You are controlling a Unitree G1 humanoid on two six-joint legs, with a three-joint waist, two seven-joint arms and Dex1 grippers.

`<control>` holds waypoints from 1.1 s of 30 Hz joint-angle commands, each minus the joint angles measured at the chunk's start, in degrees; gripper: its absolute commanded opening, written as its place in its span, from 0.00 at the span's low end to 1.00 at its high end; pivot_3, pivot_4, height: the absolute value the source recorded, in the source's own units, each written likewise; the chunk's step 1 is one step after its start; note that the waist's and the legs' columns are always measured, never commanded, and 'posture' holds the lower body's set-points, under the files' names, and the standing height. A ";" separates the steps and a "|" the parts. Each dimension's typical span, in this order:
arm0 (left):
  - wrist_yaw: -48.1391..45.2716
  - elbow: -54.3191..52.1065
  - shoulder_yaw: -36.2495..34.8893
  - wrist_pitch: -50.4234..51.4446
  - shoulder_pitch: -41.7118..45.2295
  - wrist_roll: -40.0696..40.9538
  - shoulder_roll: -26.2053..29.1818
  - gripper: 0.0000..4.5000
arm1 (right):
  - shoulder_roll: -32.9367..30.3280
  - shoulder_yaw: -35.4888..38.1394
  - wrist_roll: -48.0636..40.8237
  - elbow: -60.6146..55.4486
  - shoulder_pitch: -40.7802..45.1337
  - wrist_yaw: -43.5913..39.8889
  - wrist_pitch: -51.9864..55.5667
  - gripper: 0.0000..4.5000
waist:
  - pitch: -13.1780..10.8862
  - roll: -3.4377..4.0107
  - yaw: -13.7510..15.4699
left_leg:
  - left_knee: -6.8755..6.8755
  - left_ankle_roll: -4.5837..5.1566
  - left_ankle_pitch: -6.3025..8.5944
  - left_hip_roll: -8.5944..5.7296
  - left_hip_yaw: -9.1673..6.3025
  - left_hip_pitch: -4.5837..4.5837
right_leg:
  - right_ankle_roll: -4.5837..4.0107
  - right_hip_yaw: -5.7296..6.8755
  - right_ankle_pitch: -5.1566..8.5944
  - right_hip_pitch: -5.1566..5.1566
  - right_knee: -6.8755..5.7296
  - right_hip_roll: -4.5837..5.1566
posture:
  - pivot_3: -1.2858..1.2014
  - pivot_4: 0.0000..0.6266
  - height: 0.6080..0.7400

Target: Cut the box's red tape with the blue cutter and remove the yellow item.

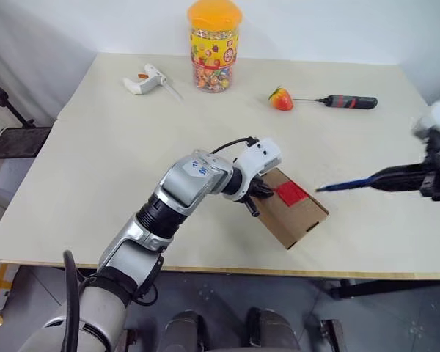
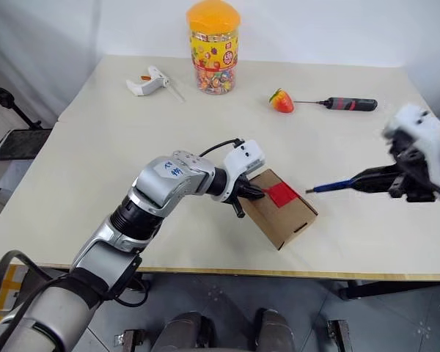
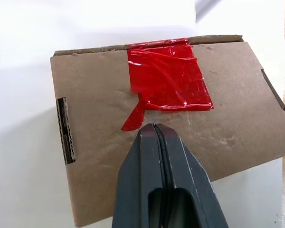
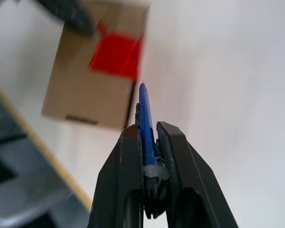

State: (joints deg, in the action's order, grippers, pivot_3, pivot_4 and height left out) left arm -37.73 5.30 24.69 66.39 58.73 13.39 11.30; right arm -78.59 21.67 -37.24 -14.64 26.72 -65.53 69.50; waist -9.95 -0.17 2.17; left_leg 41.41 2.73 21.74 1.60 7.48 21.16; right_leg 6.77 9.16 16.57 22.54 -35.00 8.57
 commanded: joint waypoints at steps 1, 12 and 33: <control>-0.28 2.76 1.41 -0.14 -1.58 -1.12 1.30 0.00 | 4.80 12.39 1.16 -0.26 -6.70 1.59 -1.70 0.03 | 0.01 -0.02 0.01 | 0.00 0.00 0.00 0.01 -0.04 0.01 | 0.00 0.02 0.00 -0.03 0.01 -0.01 | 0.52 0.24 1.00; -5.40 0.86 -1.46 -5.28 -1.18 1.40 0.63 0.00 | 29.02 13.68 6.27 10.22 -19.43 13.01 -20.96 0.03 | 0.00 0.16 -0.50 | -0.14 0.02 -0.08 -0.09 0.16 -0.05 | 0.03 0.16 -0.01 0.07 -0.05 -0.07 | 0.52 0.24 1.00; -14.82 -22.90 -9.27 6.25 -12.21 17.90 19.50 0.00 | 17.66 -11.40 11.83 11.55 -1.93 12.38 -21.64 0.91 | -0.67 0.95 -1.99 | -0.30 -0.06 -0.12 0.04 0.51 -0.10 | 0.03 -0.08 -0.01 0.41 -0.14 -0.23 | 0.52 0.24 1.00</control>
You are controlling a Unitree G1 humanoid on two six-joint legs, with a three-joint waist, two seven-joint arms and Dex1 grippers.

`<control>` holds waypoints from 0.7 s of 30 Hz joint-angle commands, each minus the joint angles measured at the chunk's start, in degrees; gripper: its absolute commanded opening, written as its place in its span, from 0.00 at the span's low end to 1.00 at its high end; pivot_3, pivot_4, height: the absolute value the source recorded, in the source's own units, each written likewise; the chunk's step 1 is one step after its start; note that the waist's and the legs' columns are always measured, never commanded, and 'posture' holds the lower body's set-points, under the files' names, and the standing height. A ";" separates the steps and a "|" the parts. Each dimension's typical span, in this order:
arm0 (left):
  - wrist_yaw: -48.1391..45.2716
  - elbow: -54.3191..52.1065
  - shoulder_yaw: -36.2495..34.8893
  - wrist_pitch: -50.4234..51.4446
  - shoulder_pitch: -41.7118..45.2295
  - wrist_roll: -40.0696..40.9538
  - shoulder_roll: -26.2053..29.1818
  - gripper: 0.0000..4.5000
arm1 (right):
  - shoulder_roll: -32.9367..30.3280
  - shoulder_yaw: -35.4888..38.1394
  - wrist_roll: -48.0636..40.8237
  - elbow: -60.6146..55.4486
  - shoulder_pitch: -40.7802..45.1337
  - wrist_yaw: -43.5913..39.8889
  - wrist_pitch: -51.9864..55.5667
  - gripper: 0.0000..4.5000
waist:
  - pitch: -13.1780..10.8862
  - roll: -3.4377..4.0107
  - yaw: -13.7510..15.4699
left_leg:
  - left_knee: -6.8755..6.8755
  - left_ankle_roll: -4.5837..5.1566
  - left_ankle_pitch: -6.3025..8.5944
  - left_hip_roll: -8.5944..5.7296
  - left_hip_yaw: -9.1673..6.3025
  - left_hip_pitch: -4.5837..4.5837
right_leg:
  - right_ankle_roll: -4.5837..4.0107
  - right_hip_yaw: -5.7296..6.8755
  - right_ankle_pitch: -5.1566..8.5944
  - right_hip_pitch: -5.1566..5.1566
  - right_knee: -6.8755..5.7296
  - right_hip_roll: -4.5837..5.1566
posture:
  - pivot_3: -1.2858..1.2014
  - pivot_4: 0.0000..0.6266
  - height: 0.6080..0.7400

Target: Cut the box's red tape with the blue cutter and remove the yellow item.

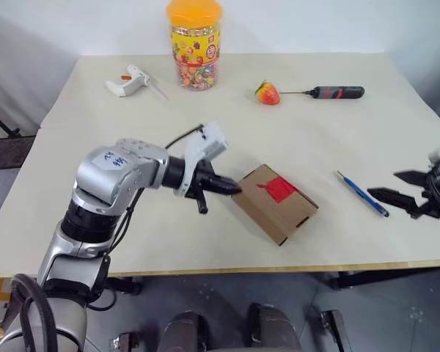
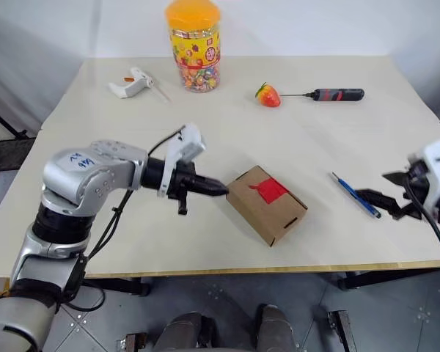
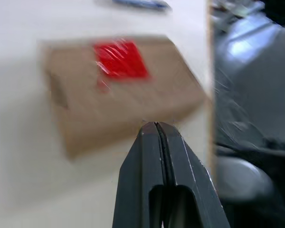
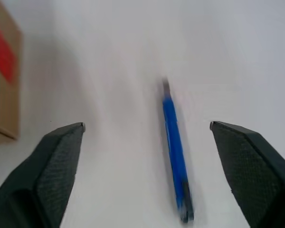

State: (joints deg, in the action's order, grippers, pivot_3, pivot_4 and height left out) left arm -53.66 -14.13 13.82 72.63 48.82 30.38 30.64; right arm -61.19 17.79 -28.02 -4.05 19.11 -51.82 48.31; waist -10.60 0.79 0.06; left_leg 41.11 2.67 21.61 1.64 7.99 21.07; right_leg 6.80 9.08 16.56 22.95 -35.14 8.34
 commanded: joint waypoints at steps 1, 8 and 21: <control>2.10 -3.84 2.13 -0.20 -3.35 0.55 -0.17 0.00 | 0.75 -10.16 3.33 1.80 8.24 -1.91 -0.86 0.86 | -0.03 -0.03 0.14 | 0.02 0.00 0.00 -0.03 -0.03 0.04 | 0.00 -0.01 0.00 0.02 -0.01 0.04 | 0.52 0.24 1.00; 11.90 1.32 2.82 -4.72 -7.39 -3.87 -7.45 0.00 | 8.25 -25.86 14.04 19.49 25.74 -5.26 -9.57 0.31 | -0.05 -0.05 1.30 | -0.03 0.03 -0.01 -0.11 -0.04 0.27 | 0.01 0.08 -0.01 0.21 0.05 0.08 | 0.52 0.24 1.00; 23.35 9.59 -0.45 -12.75 -8.28 -8.61 -18.06 0.00 | 12.62 -34.64 14.98 12.41 27.14 -22.20 -8.84 0.01 | -0.05 -0.06 1.31 | -0.02 0.04 -0.02 -0.11 0.09 0.51 | 0.02 0.04 -0.01 0.55 -0.05 0.07 | 0.52 0.24 1.00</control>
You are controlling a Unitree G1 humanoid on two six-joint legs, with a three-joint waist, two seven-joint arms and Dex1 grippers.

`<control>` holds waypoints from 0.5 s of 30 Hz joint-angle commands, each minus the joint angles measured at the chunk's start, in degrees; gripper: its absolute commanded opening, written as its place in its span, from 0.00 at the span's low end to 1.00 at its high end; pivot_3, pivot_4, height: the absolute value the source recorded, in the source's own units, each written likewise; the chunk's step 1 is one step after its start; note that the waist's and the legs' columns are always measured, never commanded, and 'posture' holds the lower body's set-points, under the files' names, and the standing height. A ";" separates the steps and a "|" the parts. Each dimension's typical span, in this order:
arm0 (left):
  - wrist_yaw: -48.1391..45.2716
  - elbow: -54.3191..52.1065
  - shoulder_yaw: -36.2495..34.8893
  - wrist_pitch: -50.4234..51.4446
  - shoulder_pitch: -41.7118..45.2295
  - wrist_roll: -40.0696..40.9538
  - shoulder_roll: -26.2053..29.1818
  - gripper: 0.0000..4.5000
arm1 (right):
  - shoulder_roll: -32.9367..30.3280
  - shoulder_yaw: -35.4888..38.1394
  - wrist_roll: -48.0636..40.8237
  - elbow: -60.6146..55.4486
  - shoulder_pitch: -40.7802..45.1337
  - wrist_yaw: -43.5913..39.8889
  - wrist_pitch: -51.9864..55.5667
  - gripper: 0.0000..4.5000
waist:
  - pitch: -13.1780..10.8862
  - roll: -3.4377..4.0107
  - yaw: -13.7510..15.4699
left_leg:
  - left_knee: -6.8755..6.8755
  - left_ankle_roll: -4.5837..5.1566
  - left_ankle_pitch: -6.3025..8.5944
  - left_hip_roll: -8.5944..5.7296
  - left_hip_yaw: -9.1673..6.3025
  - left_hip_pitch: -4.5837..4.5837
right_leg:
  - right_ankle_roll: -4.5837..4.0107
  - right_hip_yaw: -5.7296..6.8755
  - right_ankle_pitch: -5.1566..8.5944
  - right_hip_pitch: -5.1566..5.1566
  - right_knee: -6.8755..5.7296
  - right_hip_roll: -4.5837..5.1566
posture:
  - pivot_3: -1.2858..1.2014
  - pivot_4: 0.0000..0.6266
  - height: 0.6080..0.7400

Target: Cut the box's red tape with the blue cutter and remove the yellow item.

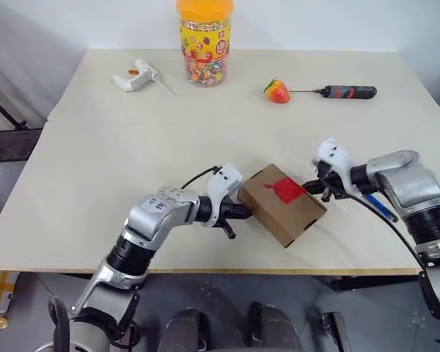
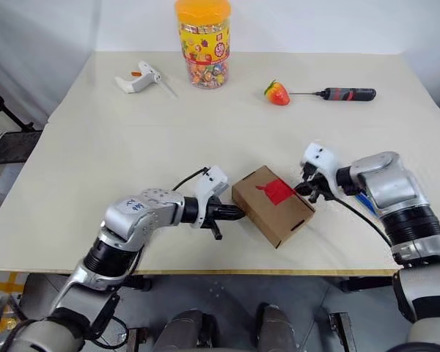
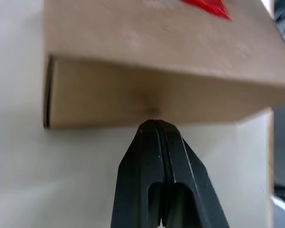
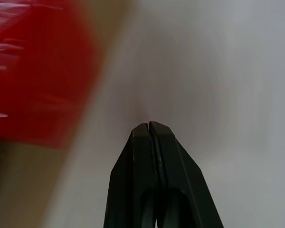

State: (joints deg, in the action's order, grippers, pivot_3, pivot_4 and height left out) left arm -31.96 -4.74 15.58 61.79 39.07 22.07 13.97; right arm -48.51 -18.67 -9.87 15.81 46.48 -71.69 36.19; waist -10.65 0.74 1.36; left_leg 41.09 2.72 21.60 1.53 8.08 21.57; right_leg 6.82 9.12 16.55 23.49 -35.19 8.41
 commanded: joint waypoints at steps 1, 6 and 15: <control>2.14 0.37 -2.83 -1.62 1.87 -0.21 -1.86 0.00 | -0.05 1.88 -3.75 -10.28 -1.01 -2.31 5.10 0.01 | 0.00 0.00 -0.04 | 0.03 0.00 0.00 0.01 -0.01 0.00 | 0.00 0.01 0.00 0.00 -0.05 0.00 | 0.52 0.24 1.00; 1.68 -0.27 -3.32 0.31 2.44 0.13 -1.39 0.00 | 0.08 2.22 -4.18 -17.56 -3.74 -1.54 9.17 0.01 | 0.01 -0.02 0.06 | 0.07 0.00 0.00 0.01 -0.02 -0.02 | 0.00 0.00 0.00 0.00 -0.12 0.02 | 0.52 0.24 1.00; -2.67 -5.94 -2.25 7.39 1.10 2.11 5.56 0.00 | 0.90 2.10 -3.35 -21.65 -6.35 1.29 11.99 0.01 | 0.01 -0.02 -0.02 | 0.06 0.00 0.00 0.01 0.00 -0.02 | 0.00 0.00 0.00 0.03 -0.14 0.03 | 0.52 0.24 1.00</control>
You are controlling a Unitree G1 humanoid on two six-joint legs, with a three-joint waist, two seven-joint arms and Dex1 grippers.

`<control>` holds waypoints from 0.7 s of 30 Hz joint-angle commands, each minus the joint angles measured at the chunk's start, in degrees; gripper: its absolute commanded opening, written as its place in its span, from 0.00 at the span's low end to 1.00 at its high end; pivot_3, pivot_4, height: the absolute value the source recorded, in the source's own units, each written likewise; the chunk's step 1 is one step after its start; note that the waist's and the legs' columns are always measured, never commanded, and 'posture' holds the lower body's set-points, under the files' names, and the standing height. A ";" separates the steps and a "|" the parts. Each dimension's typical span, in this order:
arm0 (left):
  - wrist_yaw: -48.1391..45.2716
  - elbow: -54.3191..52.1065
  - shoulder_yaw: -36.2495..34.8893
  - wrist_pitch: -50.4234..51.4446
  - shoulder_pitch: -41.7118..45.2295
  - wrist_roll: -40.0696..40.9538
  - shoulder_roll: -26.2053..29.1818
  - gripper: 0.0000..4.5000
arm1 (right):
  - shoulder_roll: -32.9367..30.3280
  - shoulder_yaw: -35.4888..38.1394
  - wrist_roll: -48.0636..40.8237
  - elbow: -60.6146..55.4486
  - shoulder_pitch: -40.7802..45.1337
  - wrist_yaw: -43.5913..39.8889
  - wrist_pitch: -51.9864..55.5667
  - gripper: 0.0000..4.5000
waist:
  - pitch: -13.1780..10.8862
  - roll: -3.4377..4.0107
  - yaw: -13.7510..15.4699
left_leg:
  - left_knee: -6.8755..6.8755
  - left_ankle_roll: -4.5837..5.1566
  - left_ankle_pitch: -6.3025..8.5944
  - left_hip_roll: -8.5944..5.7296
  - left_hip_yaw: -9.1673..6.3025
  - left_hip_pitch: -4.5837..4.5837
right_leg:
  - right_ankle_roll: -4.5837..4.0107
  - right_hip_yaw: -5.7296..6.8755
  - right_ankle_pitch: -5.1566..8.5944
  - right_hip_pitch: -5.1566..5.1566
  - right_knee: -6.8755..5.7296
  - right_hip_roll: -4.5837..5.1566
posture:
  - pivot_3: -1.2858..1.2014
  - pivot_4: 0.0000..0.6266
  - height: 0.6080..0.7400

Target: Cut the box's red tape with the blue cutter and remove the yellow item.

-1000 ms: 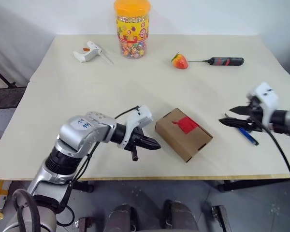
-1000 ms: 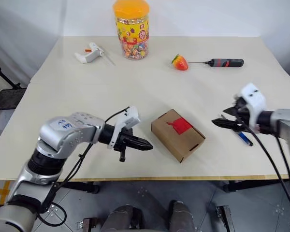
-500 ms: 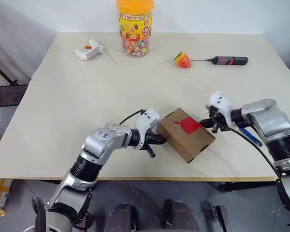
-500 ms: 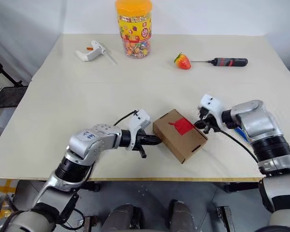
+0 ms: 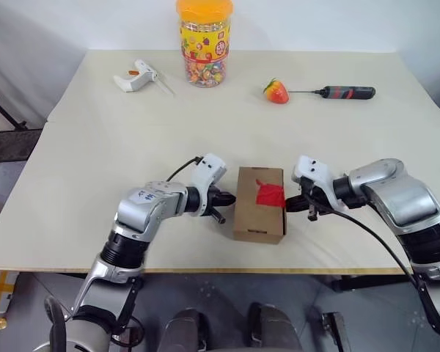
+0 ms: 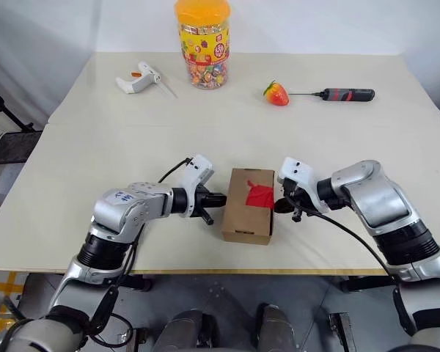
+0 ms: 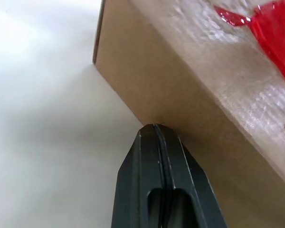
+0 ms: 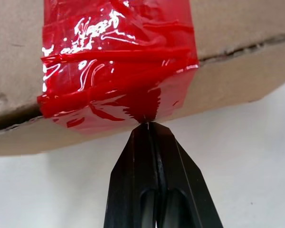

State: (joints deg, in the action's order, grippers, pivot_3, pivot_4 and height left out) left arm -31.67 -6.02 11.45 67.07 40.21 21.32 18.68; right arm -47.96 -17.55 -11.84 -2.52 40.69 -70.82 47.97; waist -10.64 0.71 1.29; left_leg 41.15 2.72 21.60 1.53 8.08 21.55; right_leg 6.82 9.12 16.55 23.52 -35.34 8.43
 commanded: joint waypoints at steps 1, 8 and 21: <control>-3.09 -5.29 1.95 2.64 -0.23 3.07 1.26 0.00 | 0.30 1.10 -1.58 -3.74 -0.74 0.49 0.50 0.01 | 0.00 0.00 0.07 | 0.00 0.00 0.00 0.00 -0.01 0.00 | 0.00 0.00 0.00 0.00 0.00 0.00 | 0.52 0.24 1.00; -0.12 -7.13 -0.52 3.62 -0.88 2.27 1.24 0.00 | -0.65 1.28 -1.11 -6.74 -2.97 1.79 0.99 0.01 | 0.00 0.00 0.07 | 0.01 0.00 0.00 0.00 0.00 0.00 | 0.00 -0.01 0.00 0.00 -0.01 0.00 | 0.52 0.24 1.00; -8.19 -6.94 -7.31 -0.63 5.75 7.37 9.24 0.00 | -4.32 15.78 -1.78 -8.49 0.13 13.82 6.32 0.51 | -0.02 -0.04 0.12 | 0.01 0.00 0.00 0.02 0.05 0.02 | -0.01 -0.06 0.00 0.07 -0.04 0.01 | 0.52 0.24 1.00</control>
State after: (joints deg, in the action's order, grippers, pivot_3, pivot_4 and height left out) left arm -37.28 -12.17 4.19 68.62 43.78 26.83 28.02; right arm -52.22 -4.30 -12.23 -8.13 39.70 -58.56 52.41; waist -10.66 0.67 1.42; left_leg 41.17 2.72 21.60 1.54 8.12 21.57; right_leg 6.81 9.07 16.56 23.59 -35.38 8.45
